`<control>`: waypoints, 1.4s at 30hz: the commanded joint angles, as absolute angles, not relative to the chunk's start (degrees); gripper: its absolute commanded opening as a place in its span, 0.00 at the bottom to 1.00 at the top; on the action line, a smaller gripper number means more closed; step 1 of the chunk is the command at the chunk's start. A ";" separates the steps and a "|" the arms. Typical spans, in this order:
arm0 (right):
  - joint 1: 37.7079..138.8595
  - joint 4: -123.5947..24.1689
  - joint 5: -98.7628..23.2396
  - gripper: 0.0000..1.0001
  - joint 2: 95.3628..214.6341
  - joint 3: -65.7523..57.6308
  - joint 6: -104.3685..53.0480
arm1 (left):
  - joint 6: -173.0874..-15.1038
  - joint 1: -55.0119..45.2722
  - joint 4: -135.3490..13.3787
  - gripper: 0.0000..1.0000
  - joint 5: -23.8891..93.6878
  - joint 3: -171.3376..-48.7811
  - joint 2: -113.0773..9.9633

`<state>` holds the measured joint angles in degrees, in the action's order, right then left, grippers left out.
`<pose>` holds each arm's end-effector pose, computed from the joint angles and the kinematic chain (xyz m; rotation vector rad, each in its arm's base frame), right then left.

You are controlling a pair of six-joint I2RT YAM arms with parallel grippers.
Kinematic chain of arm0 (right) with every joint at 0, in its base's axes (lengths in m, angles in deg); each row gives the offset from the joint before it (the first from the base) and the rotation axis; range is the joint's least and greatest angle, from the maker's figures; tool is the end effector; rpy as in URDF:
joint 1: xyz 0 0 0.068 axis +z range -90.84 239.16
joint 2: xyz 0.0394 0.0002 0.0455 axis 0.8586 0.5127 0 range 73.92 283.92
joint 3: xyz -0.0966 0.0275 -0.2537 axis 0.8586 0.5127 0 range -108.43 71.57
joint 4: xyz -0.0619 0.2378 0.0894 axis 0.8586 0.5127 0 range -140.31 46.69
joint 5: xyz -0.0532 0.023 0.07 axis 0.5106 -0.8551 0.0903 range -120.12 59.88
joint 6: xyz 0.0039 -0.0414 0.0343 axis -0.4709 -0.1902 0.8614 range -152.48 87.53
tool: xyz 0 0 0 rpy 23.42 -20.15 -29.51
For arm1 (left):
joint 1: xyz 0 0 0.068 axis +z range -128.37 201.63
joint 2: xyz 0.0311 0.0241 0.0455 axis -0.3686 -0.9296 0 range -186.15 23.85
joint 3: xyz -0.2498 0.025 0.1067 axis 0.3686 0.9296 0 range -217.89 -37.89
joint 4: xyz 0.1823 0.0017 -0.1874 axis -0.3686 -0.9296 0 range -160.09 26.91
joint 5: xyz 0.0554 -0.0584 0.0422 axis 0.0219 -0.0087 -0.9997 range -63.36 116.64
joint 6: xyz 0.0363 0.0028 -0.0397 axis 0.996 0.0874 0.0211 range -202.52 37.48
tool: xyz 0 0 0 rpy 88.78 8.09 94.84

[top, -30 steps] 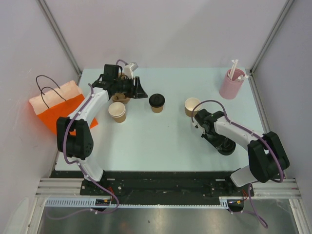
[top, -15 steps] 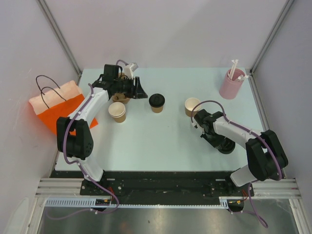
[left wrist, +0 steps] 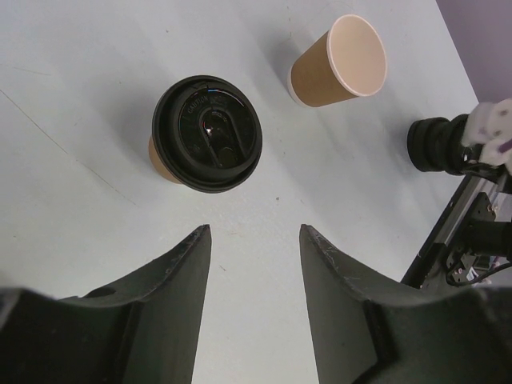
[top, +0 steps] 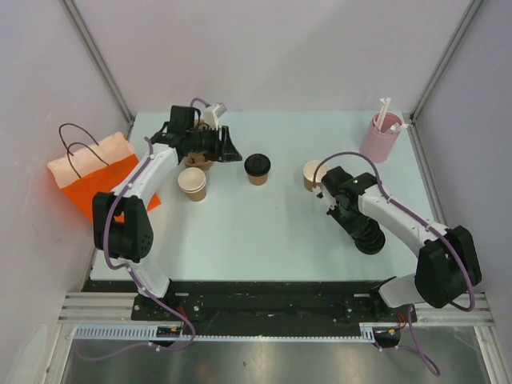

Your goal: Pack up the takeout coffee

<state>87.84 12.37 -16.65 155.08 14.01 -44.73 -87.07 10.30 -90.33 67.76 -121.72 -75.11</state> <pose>0.2102 0.1055 0.2229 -1.0472 2.8383 -0.3396 0.3756 -0.0991 0.3003 0.5025 2.2144 -0.9690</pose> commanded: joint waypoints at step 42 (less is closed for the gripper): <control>78.67 10.77 -40.67 0.00 190.72 -40.57 -37.57 | -91.31 6.25 -90.86 0.51 61.27 -127.89 -74.76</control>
